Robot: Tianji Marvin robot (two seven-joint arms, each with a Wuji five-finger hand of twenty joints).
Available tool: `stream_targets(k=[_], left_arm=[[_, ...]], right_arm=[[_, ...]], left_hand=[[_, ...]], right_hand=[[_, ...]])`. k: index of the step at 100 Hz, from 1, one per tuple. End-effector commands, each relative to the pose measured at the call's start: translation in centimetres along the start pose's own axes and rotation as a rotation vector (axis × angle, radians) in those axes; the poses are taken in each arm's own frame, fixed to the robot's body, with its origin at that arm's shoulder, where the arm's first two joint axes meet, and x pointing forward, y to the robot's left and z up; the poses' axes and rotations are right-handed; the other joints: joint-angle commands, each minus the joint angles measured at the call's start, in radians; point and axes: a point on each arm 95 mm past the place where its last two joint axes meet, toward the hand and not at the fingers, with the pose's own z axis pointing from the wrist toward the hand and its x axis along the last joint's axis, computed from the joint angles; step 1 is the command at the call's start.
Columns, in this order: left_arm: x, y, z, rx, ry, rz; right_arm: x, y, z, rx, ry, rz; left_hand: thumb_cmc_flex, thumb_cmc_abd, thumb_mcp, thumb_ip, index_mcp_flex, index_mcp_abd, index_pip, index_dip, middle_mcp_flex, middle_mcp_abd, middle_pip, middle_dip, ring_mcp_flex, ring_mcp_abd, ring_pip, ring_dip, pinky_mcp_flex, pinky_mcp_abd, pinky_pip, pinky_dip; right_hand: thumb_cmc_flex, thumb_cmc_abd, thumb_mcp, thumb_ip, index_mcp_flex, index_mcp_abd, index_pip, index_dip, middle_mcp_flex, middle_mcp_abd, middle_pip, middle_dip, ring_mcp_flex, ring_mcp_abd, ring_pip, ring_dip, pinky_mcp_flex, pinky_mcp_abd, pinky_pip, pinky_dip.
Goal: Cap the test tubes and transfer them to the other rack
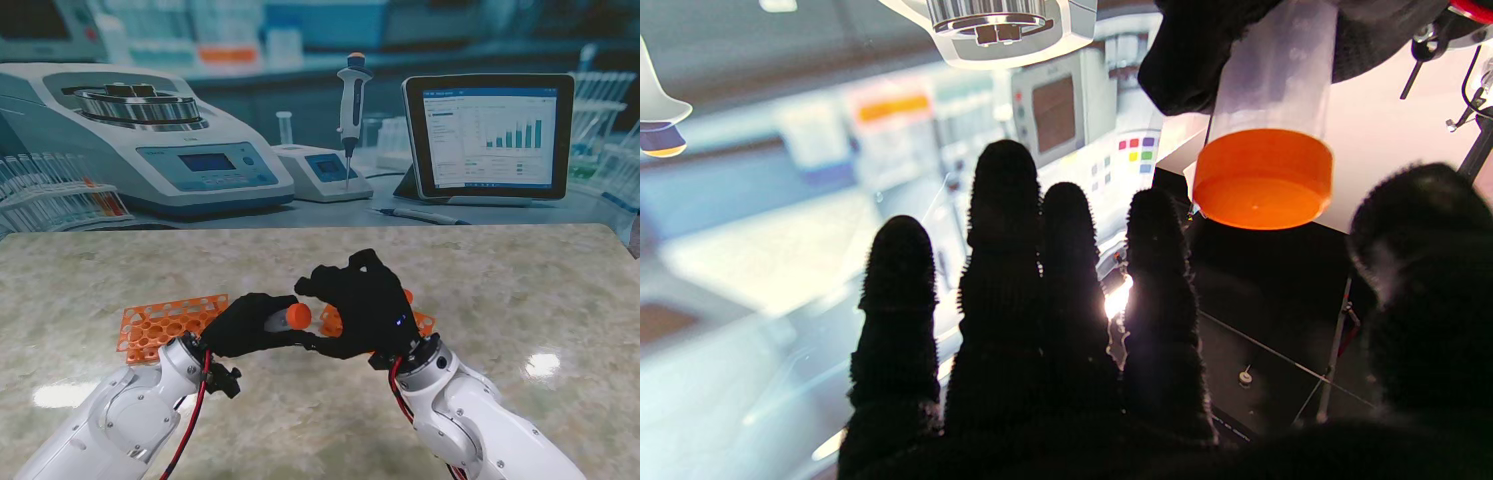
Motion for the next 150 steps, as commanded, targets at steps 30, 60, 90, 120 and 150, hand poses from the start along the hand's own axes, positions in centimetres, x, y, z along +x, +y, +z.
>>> stream_targets(k=[30, 60, 90, 120, 150], left_arm=[[0.15, 0.04, 0.06, -0.004, 0.004, -0.002], [0.15, 0.07, 0.07, -0.005, 0.004, -0.002], [0.16, 0.12, 0.07, -0.009, 0.004, -0.003], [0.21, 0.19, 0.08, -0.015, 0.007, -0.004], [0.23, 0.20, 0.08, -0.014, 0.008, -0.003]], right_arm=[[0.41, -0.44, 0.15, -0.014, 0.008, 0.001], [0.41, -0.44, 0.37, -0.023, 0.011, 0.006], [0.38, -0.31, 0.46, -0.009, 0.016, 0.025], [0.12, -0.28, 0.57, 0.018, 0.015, 0.052], [0.21, -0.10, 0.56, 0.035, 0.015, 0.086]], left_hand=[[0.039, 0.053, 0.005, -0.009, 0.009, -0.054, 0.057, 0.065, -0.007, -0.038, 0.001, -0.006, 0.024, -0.040, 0.008, 0.005, 0.031, -0.124, 0.158, 0.018], [0.040, 0.053, 0.005, -0.009, 0.010, -0.053, 0.058, 0.065, -0.006, -0.039, 0.001, -0.006, 0.024, -0.040, 0.008, 0.005, 0.031, -0.124, 0.158, 0.018], [0.040, 0.053, 0.005, -0.009, 0.010, -0.054, 0.058, 0.065, -0.006, -0.038, 0.001, -0.006, 0.024, -0.040, 0.008, 0.005, 0.031, -0.124, 0.158, 0.018], [0.040, 0.053, 0.005, -0.009, 0.010, -0.054, 0.058, 0.065, -0.007, -0.037, 0.001, -0.006, 0.024, -0.040, 0.008, 0.005, 0.031, -0.124, 0.158, 0.018], [0.040, 0.051, 0.005, -0.009, 0.010, -0.053, 0.058, 0.065, -0.006, -0.038, 0.001, -0.006, 0.024, -0.040, 0.008, 0.005, 0.031, -0.124, 0.158, 0.018]], right_hand=[[0.146, -0.083, -0.046, 0.035, 0.068, -0.053, 0.050, 0.083, 0.071, -0.024, 0.048, 0.064, 0.042, -0.031, 0.012, 0.003, 0.021, -0.003, 0.022, 0.013], [0.280, -0.026, -0.168, 0.034, 0.091, -0.074, 0.063, 0.098, 0.102, -0.031, 0.050, 0.066, 0.064, -0.033, 0.019, 0.000, 0.033, -0.007, 0.029, 0.008], [0.398, 0.051, -0.371, 0.033, 0.075, -0.098, 0.159, -0.014, 0.123, -0.031, 0.050, 0.061, 0.075, -0.030, 0.023, -0.004, 0.037, -0.009, 0.033, 0.004], [0.400, 0.067, -0.382, 0.028, 0.081, -0.102, 0.160, -0.025, 0.131, -0.031, 0.044, 0.056, 0.080, -0.029, 0.024, -0.004, 0.041, -0.009, 0.035, 0.004], [0.256, 0.042, -0.207, 0.040, 0.107, -0.067, 0.071, 0.034, 0.122, -0.024, 0.027, 0.036, 0.072, -0.023, 0.013, -0.007, 0.035, -0.007, 0.030, 0.001]])
